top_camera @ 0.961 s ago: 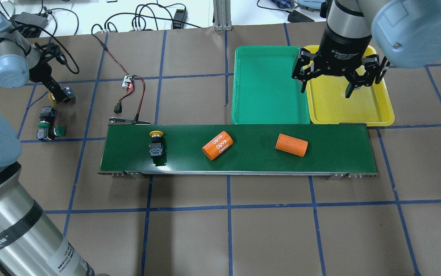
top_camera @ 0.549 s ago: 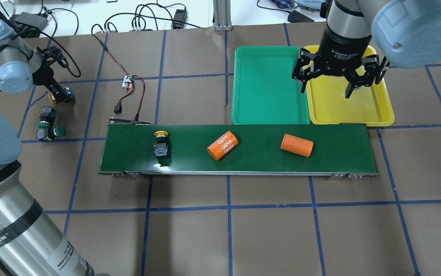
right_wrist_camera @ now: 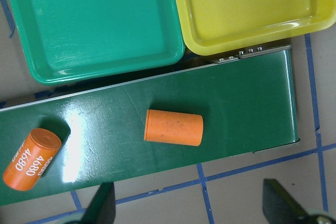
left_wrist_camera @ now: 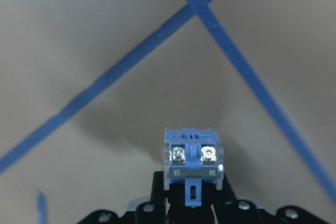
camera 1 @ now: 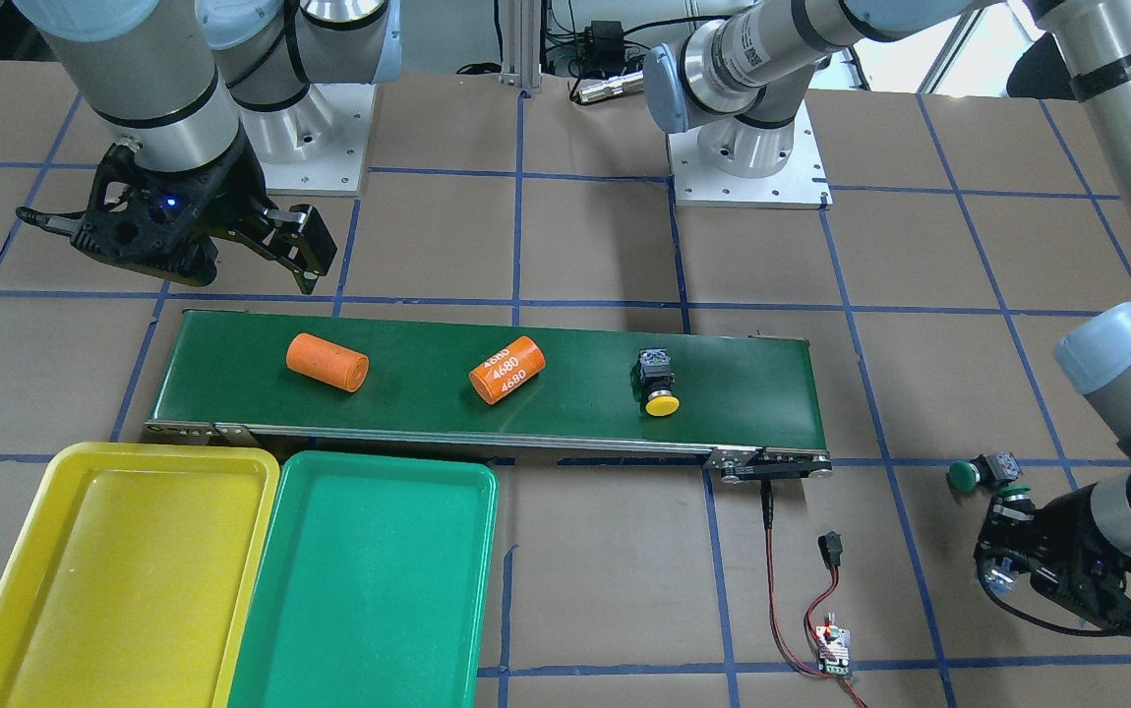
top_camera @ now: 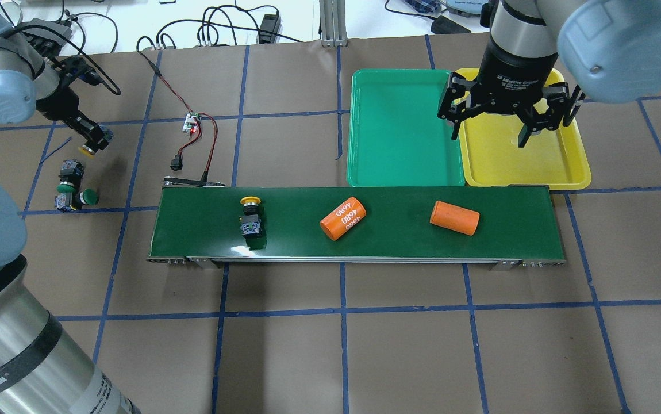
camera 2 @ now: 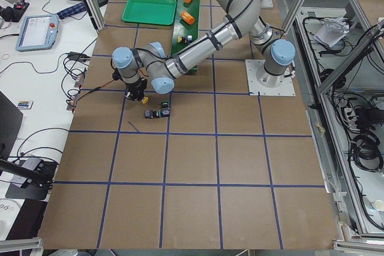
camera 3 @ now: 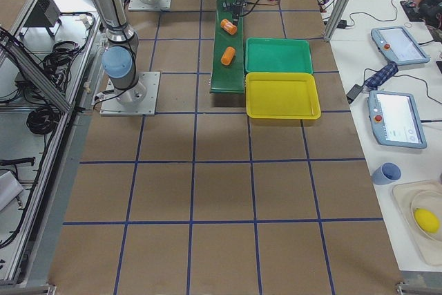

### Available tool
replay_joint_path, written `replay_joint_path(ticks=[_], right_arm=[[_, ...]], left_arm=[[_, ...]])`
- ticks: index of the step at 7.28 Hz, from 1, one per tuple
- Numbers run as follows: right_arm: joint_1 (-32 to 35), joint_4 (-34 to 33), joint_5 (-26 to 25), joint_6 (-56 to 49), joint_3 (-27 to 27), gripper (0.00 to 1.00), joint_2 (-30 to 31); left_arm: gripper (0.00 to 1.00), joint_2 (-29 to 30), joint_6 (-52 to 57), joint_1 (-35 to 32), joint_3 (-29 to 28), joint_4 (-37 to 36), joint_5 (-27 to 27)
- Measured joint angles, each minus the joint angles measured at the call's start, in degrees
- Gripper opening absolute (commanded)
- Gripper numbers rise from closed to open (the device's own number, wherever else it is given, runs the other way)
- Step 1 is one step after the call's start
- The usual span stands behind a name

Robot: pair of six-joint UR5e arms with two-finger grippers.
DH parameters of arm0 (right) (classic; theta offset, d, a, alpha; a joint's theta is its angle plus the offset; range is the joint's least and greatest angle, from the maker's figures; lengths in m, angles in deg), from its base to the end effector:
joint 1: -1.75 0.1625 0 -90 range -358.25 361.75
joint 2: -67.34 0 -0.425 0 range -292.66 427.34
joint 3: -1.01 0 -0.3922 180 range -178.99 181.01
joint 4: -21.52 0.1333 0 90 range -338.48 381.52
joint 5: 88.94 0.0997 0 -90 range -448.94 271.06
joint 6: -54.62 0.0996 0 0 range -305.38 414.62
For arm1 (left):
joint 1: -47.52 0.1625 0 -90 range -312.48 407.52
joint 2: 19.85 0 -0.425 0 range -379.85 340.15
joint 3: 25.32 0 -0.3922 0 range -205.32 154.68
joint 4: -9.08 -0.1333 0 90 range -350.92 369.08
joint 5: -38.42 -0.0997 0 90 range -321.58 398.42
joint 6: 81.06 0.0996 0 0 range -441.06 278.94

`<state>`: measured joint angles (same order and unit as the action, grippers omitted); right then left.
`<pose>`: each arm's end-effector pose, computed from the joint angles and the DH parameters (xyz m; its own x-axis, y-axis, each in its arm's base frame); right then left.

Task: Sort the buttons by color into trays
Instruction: 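Place the yellow-capped button on the belt and release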

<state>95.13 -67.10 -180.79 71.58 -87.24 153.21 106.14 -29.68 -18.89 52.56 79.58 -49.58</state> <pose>0.1602 -0.5069 0.4642 -0.9714 0.2322 0.0499 0.2347 0.9706 0.0533 0.1549 -0.6964 0.2408 -0.8827 0.4628 0.0813 0.4657 0.8847 0.0204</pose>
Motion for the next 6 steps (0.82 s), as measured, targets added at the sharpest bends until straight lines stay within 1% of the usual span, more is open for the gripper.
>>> replay_joint_path(ticks=[1,2,4,5,6], right_arm=[[0.0,0.0,0.0,0.0,0.0,1.00,0.0],[0.0,0.0,0.0,0.0,0.0,1.00,0.0],[0.0,0.0,0.0,0.0,0.0,1.00,0.0],[0.0,0.0,0.0,0.0,0.0,1.00,0.0],[0.0,0.0,0.0,0.0,0.0,1.00,0.0]], left_arm=[[0.00,-4.1,-9.9,-2.4,2.1,3.7,1.3],[0.00,-9.0,-20.3,-5.3,5.8,6.0,2.2],[0.00,-17.5,-39.4,-10.4,15.1,6.8,4.0],[0.00,-20.2,-43.5,-11.9,18.4,7.1,6.3],[0.00,-22.0,-45.1,-13.2,21.4,7.0,7.2]])
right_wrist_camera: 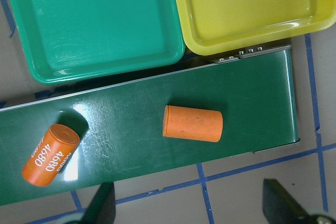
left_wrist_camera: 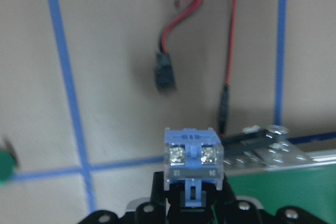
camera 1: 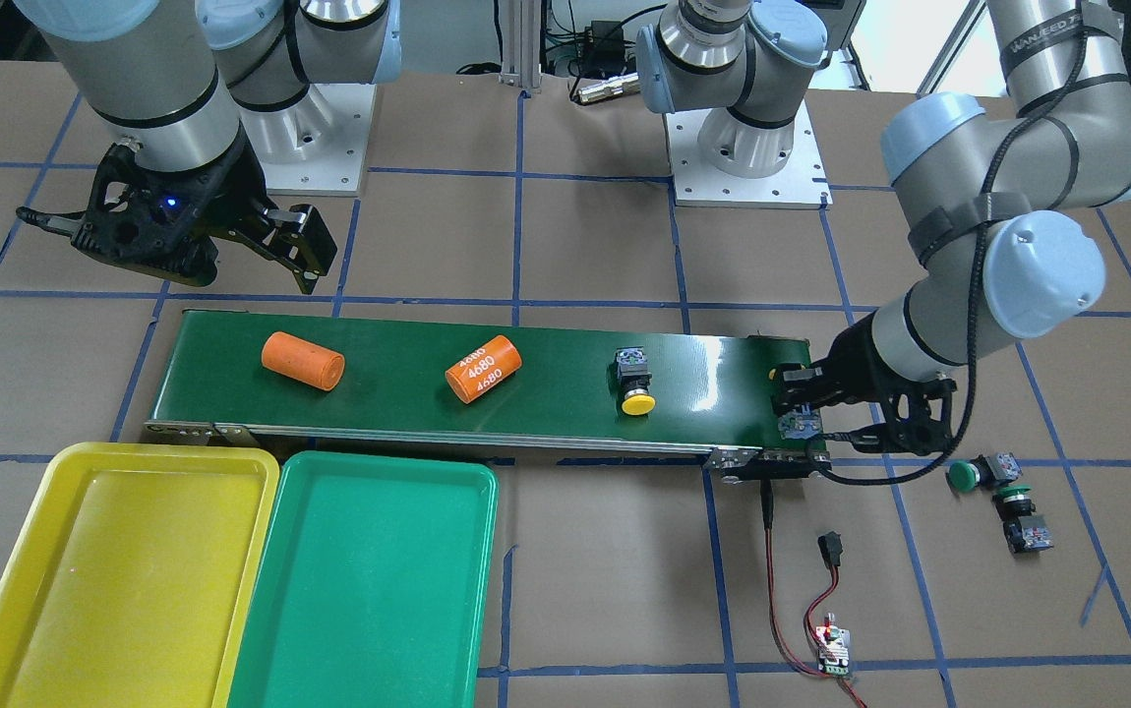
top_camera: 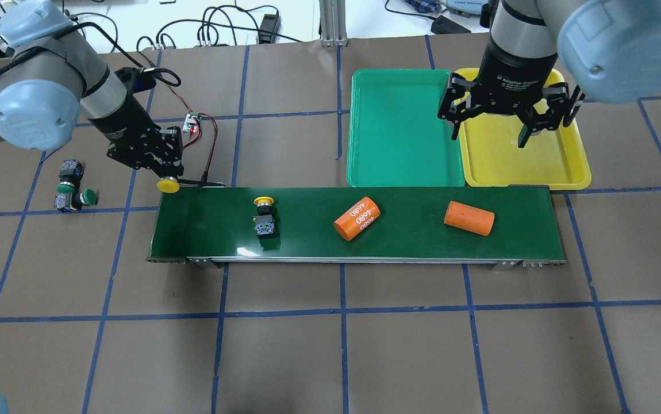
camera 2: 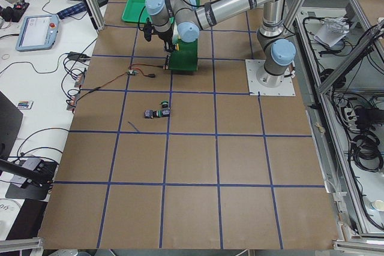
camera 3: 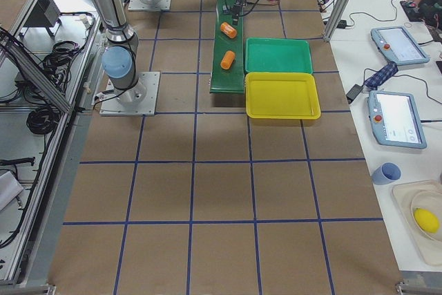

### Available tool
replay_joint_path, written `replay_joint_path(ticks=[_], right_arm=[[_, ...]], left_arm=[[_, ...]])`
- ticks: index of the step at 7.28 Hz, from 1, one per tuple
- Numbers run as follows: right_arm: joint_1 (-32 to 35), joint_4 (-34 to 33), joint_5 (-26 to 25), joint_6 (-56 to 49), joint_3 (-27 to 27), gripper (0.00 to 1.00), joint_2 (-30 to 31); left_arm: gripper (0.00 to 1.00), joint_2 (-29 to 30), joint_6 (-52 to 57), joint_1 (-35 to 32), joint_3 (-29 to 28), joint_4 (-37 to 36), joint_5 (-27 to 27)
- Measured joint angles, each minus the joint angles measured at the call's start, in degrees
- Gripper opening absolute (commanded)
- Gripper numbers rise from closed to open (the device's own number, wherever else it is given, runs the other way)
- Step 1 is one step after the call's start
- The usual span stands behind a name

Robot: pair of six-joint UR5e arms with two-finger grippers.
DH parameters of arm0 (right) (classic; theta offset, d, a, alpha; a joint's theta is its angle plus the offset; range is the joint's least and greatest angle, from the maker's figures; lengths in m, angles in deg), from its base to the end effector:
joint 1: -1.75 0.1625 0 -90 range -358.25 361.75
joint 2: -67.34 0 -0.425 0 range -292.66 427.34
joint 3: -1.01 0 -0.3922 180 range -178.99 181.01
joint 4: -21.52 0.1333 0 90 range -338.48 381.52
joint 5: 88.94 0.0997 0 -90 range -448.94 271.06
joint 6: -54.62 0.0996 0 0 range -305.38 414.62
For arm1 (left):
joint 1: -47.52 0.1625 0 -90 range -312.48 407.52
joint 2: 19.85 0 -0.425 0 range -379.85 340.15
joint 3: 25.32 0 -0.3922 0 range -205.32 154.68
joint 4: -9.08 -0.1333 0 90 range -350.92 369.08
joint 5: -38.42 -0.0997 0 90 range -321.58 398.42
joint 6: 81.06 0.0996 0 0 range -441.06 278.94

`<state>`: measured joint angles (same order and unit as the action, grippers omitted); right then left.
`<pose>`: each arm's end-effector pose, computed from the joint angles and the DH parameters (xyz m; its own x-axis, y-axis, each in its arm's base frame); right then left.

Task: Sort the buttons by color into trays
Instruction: 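Place the yellow-capped button on the belt and release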

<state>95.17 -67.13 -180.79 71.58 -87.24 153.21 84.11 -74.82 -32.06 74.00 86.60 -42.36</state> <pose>0.1606 -0.5068 0.4643 -0.9716 0.2315 0.0498 0.2341 0.9708 0.0528 -0.0487 -0.5604 0.3047 -0.9790 -0.1018 0.1768 -0.0717 0.9830 0.1692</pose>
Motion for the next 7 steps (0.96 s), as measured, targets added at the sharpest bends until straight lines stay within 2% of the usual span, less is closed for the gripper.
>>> replay_joint_path(ticks=[2,4,5,6,7], right_arm=[[0.0,0.0,0.0,0.0,0.0,1.00,0.0],[0.0,0.0,0.0,0.0,0.0,1.00,0.0],[0.0,0.0,0.0,0.0,0.0,1.00,0.0],[0.0,0.0,0.0,0.0,0.0,1.00,0.0],[0.0,0.0,0.0,0.0,0.0,1.00,0.0]], left_arm=[[0.00,-1.8,-1.5,-3.5,6.5,-5.2,0.1],[0.69,-2.0,-2.2,-5.9,10.9,-11.8,-0.2],[0.89,-2.0,-1.9,-6.2,12.0,-12.8,-0.5],[1.00,-2.1,-1.7,-6.2,12.5,-13.2,-1.1],[1.00,-2.2,-1.6,-6.1,12.2,-13.5,-1.5]])
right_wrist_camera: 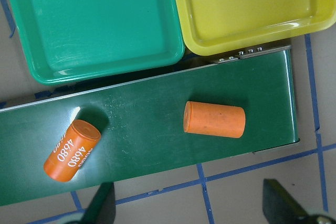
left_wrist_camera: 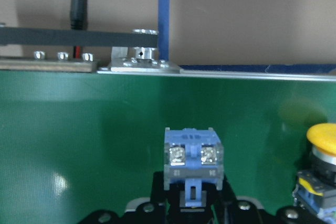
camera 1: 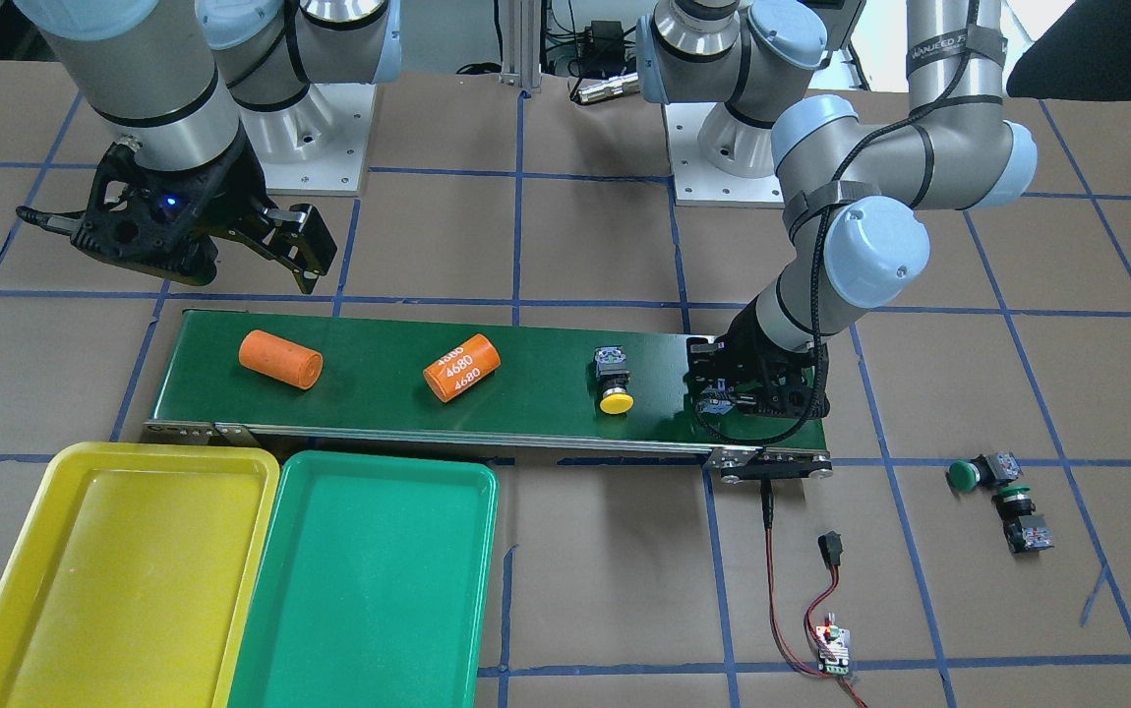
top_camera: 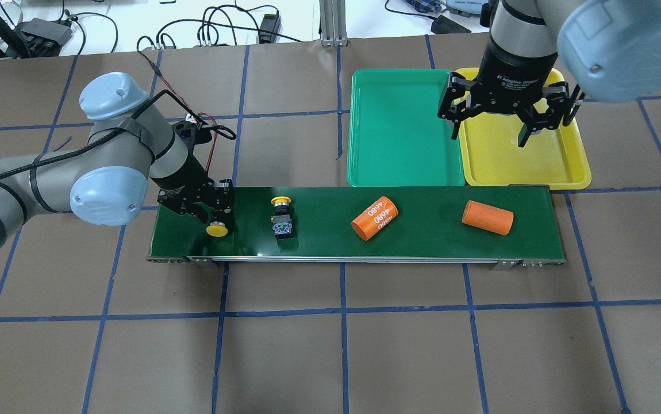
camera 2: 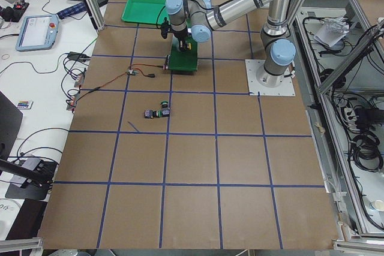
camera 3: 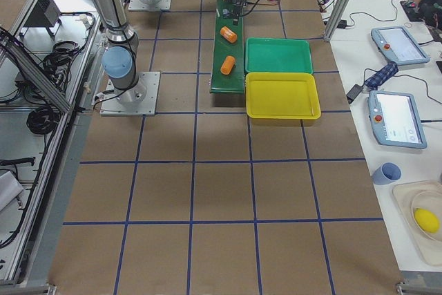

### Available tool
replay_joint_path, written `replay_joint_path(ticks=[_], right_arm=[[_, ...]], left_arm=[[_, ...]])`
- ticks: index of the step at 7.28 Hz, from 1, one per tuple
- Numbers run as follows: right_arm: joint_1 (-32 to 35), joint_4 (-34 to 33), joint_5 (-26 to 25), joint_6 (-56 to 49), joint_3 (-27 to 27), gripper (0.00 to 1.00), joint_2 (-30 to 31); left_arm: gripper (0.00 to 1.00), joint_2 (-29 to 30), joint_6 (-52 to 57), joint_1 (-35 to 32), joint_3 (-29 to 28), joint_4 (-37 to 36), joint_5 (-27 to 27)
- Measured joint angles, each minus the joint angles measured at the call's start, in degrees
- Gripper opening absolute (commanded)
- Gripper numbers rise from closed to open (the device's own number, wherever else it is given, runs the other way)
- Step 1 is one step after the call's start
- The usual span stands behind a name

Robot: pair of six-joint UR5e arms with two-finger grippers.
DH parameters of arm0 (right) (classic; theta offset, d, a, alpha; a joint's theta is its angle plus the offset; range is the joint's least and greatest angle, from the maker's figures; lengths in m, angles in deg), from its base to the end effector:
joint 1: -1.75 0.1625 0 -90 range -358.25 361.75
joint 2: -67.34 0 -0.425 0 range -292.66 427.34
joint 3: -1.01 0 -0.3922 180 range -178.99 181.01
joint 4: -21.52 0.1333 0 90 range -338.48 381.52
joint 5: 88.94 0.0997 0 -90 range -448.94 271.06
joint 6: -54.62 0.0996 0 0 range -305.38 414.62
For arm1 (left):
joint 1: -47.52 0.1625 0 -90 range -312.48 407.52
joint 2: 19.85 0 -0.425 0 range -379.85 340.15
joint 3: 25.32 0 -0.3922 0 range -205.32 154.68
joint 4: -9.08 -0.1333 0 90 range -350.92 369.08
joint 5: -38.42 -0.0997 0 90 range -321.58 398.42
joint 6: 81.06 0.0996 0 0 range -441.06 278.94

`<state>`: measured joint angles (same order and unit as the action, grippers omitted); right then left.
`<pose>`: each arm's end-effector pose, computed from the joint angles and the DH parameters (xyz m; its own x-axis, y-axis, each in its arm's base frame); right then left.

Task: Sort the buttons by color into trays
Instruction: 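Place the yellow-capped button on the belt and release, then grasp another yellow-capped push button with the left gripper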

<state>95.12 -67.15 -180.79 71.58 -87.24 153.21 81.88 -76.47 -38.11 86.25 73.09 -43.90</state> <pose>0.1602 -0.5070 0.4643 -0.9714 0.2324 0.0497 0.2349 0.9706 0.0525 -0.1080 -0.5103 0.2527 -0.9897 -0.0130 0.1423 0.0036 0.9932 0.1162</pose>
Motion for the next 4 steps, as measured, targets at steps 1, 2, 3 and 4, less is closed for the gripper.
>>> replay_joint_path(ticks=[1,2,3,4], right_arm=[[0.0,0.0,0.0,0.0,0.0,1.00,0.0],[0.0,0.0,0.0,0.0,0.0,1.00,0.0],[0.0,0.0,0.0,0.0,0.0,1.00,0.0],[0.0,0.0,0.0,0.0,0.0,1.00,0.0]], left_arm=[[1.00,-0.3,0.2,1.0,-1.7,0.5,-0.3],[1.00,-0.1,2.3,3.6,-5.4,3.0,-1.6],[1.00,1.0,8.0,7.8,-9.9,6.5,-4.0],[1.00,2.6,15.9,12.3,-13.6,8.4,-6.4]])
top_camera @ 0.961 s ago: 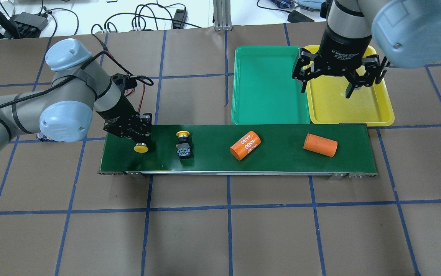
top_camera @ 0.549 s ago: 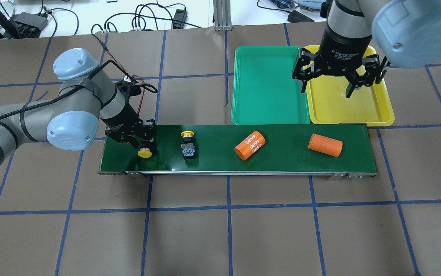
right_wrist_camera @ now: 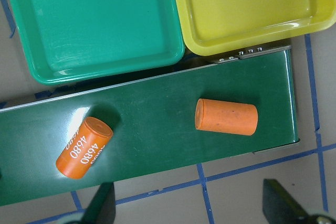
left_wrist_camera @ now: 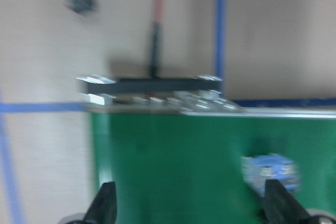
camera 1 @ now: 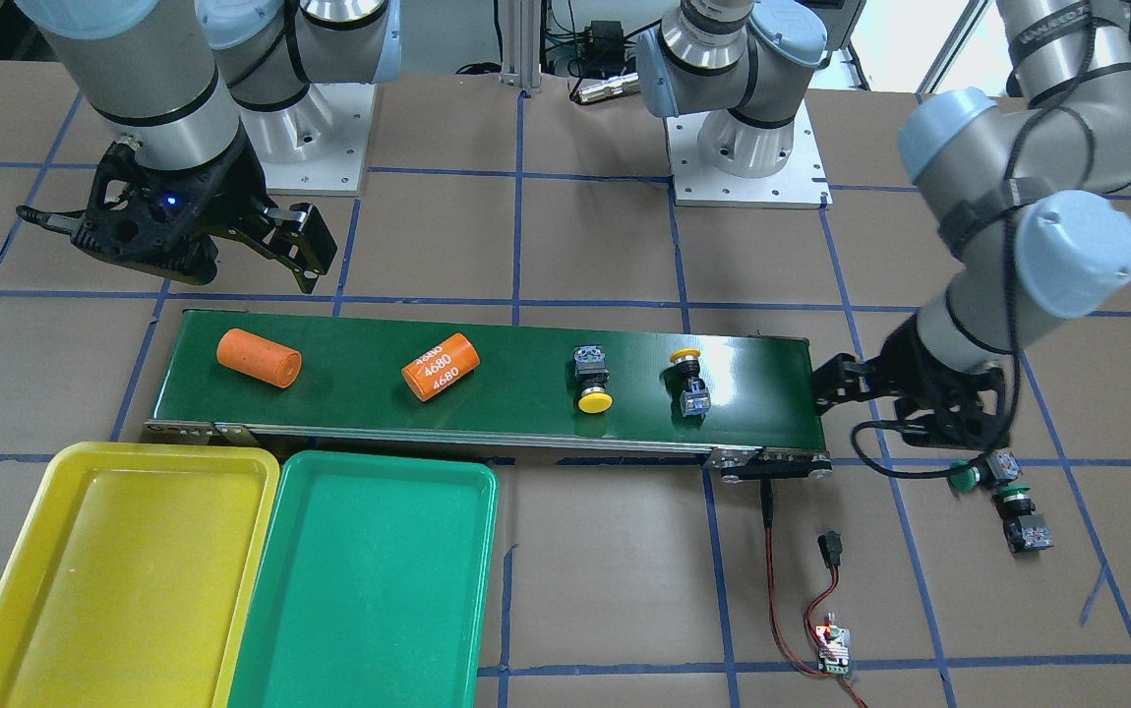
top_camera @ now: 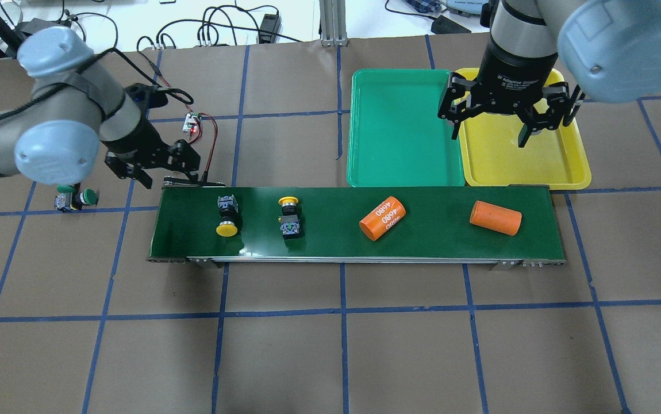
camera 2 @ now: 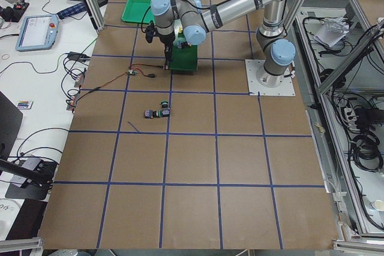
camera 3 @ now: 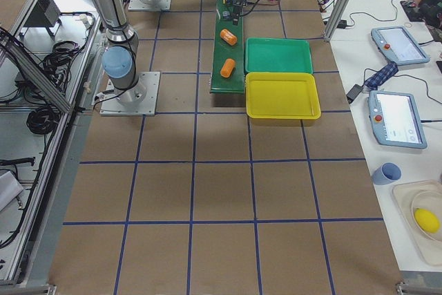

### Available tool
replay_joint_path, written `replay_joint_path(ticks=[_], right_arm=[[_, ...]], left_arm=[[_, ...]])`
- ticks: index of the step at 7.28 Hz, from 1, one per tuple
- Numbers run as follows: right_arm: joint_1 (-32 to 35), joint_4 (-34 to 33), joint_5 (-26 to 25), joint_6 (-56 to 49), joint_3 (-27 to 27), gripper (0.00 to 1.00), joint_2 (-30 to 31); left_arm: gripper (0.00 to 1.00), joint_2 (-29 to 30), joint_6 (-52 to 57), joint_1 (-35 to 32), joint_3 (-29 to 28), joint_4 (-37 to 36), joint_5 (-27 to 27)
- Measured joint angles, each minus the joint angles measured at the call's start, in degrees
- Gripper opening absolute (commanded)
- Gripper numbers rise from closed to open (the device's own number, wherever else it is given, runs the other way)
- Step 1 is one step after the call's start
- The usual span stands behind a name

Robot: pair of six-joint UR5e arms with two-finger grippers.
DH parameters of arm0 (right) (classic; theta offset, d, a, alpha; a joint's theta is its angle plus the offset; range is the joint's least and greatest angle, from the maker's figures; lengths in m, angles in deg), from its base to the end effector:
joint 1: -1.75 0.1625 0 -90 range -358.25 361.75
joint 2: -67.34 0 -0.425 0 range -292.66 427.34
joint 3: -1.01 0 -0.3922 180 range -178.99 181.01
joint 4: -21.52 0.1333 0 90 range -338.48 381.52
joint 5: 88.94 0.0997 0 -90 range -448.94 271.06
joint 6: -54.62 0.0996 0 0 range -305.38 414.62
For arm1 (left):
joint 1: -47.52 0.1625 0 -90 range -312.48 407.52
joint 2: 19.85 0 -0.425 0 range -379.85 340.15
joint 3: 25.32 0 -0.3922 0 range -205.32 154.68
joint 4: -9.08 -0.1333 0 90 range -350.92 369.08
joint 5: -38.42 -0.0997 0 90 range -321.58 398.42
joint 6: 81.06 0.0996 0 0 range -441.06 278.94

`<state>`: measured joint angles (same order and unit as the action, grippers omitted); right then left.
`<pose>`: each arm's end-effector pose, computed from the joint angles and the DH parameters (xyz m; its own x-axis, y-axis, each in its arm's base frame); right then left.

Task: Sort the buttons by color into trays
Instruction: 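Grasp another yellow-capped push button with the left gripper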

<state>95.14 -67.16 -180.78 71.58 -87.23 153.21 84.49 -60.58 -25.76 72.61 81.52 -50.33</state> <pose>0.1604 -0.5070 0.4644 -0.9714 0.2321 0.0494 0.2346 0.9707 0.0522 0.0312 -0.5747 0.3182 -0.9968 0.0629 0.0491 0.0662 0.9954 0.0693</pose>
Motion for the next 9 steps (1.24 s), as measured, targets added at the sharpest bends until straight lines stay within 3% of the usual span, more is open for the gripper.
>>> replay_joint_path(ticks=[2,3,5,9], right_arm=[[0.0,0.1,0.0,0.0,0.0,1.00,0.0],[0.0,0.1,0.0,0.0,0.0,1.00,0.0],[0.0,0.1,0.0,0.0,0.0,1.00,0.0],[0.0,0.1,0.0,0.0,0.0,1.00,0.0]], left_arm=[[1.00,4.8,14.9,6.5,-4.1,-3.3,-4.3],[1.00,8.1,15.7,9.0,-5.9,-7.8,-5.2],[1.00,14.5,8.9,12.1,-9.0,-11.6,-5.6],[1.00,20.9,1.3,12.9,-10.6,-14.1,-5.1]])
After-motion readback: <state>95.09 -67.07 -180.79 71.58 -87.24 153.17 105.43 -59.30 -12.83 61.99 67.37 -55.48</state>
